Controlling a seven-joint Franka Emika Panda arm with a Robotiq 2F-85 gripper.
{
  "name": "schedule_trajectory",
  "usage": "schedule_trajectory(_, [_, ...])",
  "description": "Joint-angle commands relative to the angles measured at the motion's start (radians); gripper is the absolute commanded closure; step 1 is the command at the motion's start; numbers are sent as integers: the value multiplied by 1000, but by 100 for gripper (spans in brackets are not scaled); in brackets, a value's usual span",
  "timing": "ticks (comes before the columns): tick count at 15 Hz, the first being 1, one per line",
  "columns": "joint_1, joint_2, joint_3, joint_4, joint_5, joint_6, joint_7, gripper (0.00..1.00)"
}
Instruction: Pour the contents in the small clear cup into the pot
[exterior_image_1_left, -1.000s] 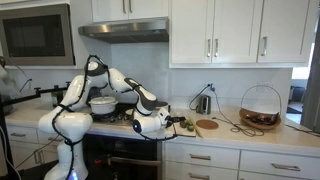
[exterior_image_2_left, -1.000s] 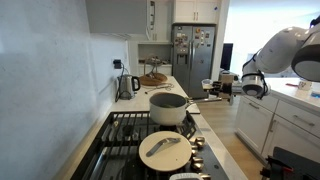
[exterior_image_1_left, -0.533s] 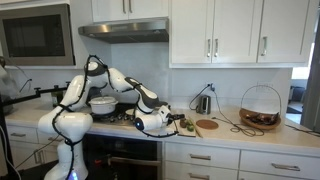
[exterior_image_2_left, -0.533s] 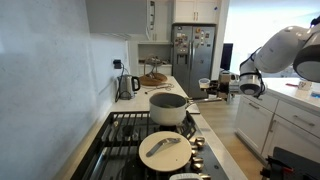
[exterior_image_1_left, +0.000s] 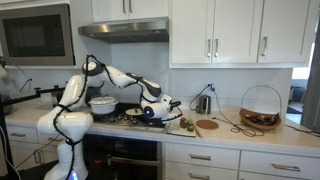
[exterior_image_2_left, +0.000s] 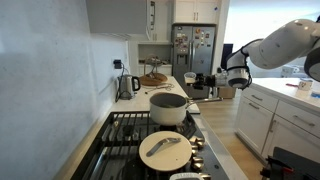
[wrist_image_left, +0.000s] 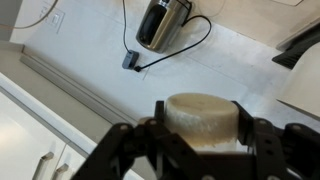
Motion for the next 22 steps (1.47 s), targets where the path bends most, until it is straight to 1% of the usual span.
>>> schedule_trajectory(1, [26, -61, 2, 46, -62, 21, 0, 61])
schedule_trajectory(5, [52, -95, 9, 99, -150, 56, 0, 61])
schedule_trajectory(10, [66, -157, 40, 170, -250, 184, 0, 61])
schedule_trajectory(13, [50, -205, 97, 216, -311, 286, 0, 61])
schedule_trajectory(17, [6, -275, 214, 270, -389, 411, 0, 61])
schedule_trajectory(18, [41, -198, 164, 270, -367, 368, 43, 61])
schedule_trajectory(19, [43, -208, 174, 275, -382, 375, 39, 61])
schedule_trajectory(20, [-11, -318, 270, 290, -441, 455, -11, 61])
schedule_trajectory(21, [-13, -333, 284, 293, -483, 469, -12, 61])
schedule_trajectory(22, [-25, -362, 318, 295, -536, 497, -15, 61])
